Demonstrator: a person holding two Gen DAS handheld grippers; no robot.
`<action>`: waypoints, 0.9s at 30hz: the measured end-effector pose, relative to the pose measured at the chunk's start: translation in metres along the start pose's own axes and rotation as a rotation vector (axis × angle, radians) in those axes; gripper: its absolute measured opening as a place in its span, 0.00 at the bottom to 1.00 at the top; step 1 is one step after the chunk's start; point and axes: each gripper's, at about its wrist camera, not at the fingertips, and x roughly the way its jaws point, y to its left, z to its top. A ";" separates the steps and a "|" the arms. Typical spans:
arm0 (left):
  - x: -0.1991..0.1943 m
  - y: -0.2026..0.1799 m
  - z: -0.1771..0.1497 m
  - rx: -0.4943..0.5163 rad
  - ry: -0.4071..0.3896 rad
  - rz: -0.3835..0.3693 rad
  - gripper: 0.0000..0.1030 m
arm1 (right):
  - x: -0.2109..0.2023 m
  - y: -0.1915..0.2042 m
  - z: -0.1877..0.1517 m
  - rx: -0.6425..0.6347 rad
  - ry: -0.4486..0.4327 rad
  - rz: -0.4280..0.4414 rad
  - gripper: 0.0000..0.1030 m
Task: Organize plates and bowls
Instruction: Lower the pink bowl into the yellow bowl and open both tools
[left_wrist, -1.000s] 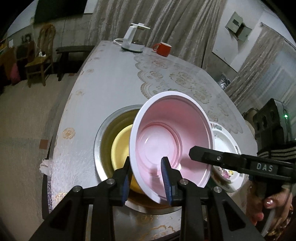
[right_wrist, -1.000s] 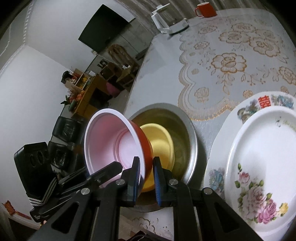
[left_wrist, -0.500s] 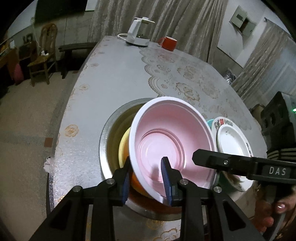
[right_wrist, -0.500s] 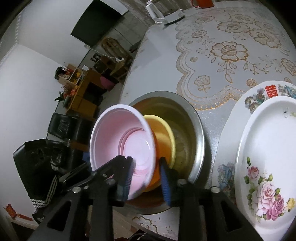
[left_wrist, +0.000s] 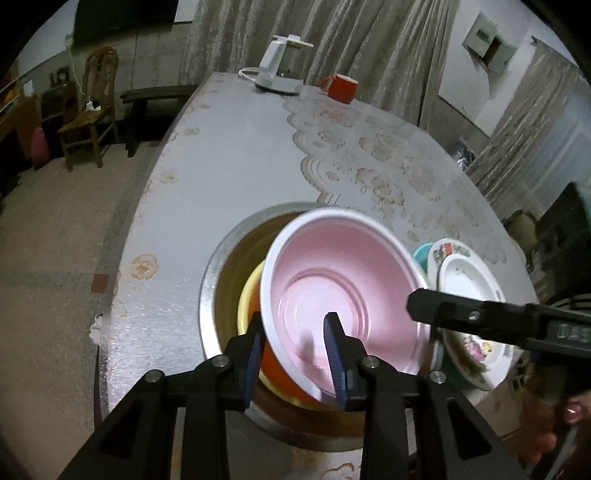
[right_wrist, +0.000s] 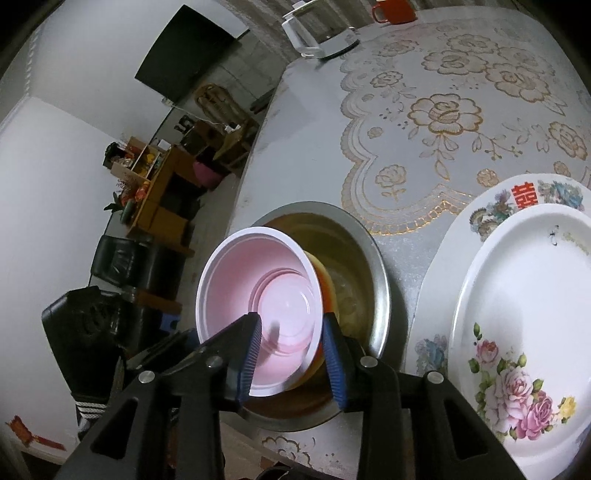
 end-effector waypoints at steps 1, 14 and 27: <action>-0.004 0.000 0.001 0.003 -0.007 0.002 0.34 | 0.000 0.000 0.000 0.000 0.000 -0.003 0.33; -0.022 0.006 0.003 -0.038 -0.057 -0.028 0.58 | -0.002 0.007 0.003 -0.039 -0.010 0.006 0.37; -0.013 0.000 0.001 -0.026 -0.047 -0.033 0.59 | -0.029 -0.017 0.012 0.022 -0.113 0.012 0.37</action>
